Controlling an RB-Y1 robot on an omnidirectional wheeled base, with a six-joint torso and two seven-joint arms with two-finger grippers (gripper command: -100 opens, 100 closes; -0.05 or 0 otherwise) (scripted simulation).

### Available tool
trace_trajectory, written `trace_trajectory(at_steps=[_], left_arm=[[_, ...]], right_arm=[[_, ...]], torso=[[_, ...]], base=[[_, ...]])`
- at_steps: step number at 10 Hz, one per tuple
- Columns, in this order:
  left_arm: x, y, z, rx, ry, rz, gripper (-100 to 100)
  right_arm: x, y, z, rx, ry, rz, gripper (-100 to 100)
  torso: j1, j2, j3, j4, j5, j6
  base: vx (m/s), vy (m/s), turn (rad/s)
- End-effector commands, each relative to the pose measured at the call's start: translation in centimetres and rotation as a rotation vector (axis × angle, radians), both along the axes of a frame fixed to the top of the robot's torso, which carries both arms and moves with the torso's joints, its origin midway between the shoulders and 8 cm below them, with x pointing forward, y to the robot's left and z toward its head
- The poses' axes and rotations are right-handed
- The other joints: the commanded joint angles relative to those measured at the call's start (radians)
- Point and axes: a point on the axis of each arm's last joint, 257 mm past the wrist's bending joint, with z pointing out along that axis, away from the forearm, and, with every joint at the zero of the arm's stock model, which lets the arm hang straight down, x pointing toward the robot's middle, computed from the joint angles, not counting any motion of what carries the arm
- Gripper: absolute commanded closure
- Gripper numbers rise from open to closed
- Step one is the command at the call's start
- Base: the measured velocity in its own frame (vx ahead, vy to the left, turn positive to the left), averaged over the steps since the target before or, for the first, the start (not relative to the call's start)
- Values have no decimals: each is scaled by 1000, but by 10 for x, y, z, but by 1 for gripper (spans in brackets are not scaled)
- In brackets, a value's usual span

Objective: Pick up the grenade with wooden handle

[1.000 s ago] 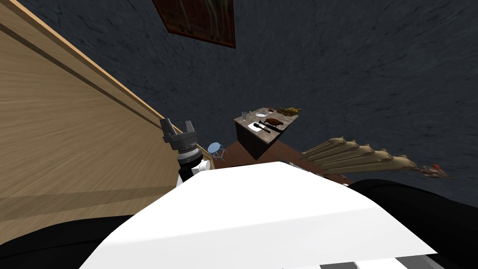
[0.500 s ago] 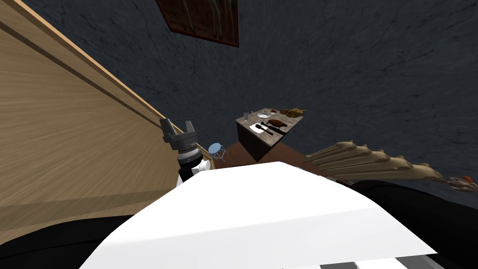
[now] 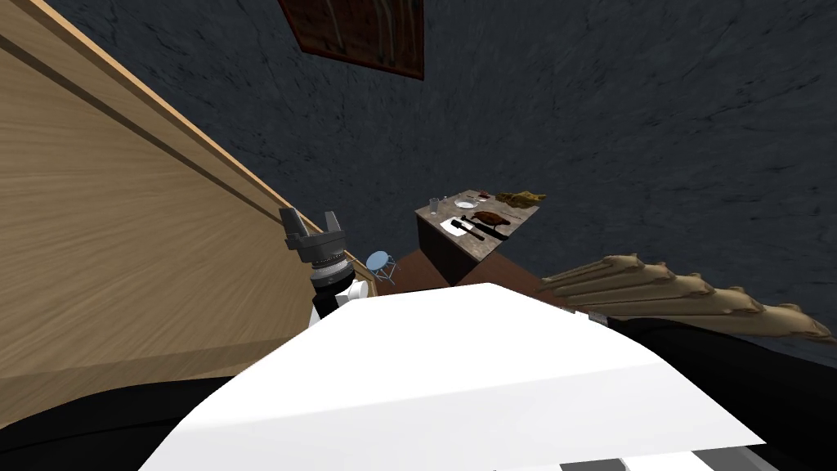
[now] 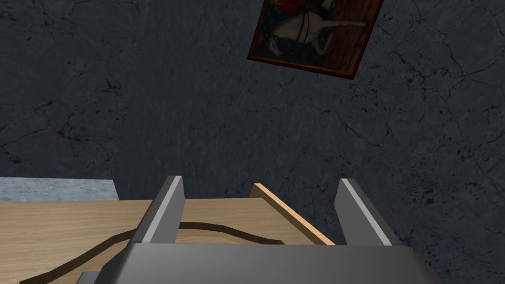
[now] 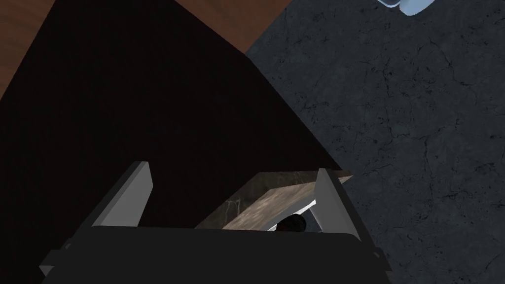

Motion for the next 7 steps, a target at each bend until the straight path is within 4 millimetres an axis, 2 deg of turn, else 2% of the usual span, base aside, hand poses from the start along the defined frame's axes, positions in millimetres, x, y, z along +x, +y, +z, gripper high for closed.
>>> trace_trajectory(at_steps=[1, 2, 3, 4, 5, 6, 7], left_arm=[[0, 0, 0, 0, 0, 0, 0], [0, 0, 0, 0, 0, 0, 0], [0, 0, 0, 0, 0, 0, 0], [0, 0, 0, 0, 0, 0, 0], [0, 0, 0, 0, 0, 0, 0], [0, 0, 0, 0, 0, 0, 0], [0, 0, 0, 0, 0, 0, 0]], right_arm=[[-26, -22, -4, -57, 72, 22, -100], [-23, -25, -2, -68, 81, 47, -100], [-44, -44, -4, -112, 140, 54, -100], [-41, -46, -3, -122, 147, 78, -100], [-61, -64, -4, -165, 204, 84, -100], [-56, -67, -1, -178, 214, 117, -100], [-74, -86, 0, -221, 269, 126, -100]], torso=[[0, 0, 0, 0, 0, 0], [0, 0, 0, 0, 0, 0], [0, 0, 0, 0, 0, 0], [1, 0, 0, 0, 0, 0], [1, 0, 0, 0, 0, 0], [2, -1, -1, 0, 1, 0], [2, -1, -1, 0, 0, 0]], base=[[83, 3, 103], [73, 0, 45], [79, 21, 94], [79, 19, 45], [98, 23, 111], [83, 22, 48], [91, 18, 116]])
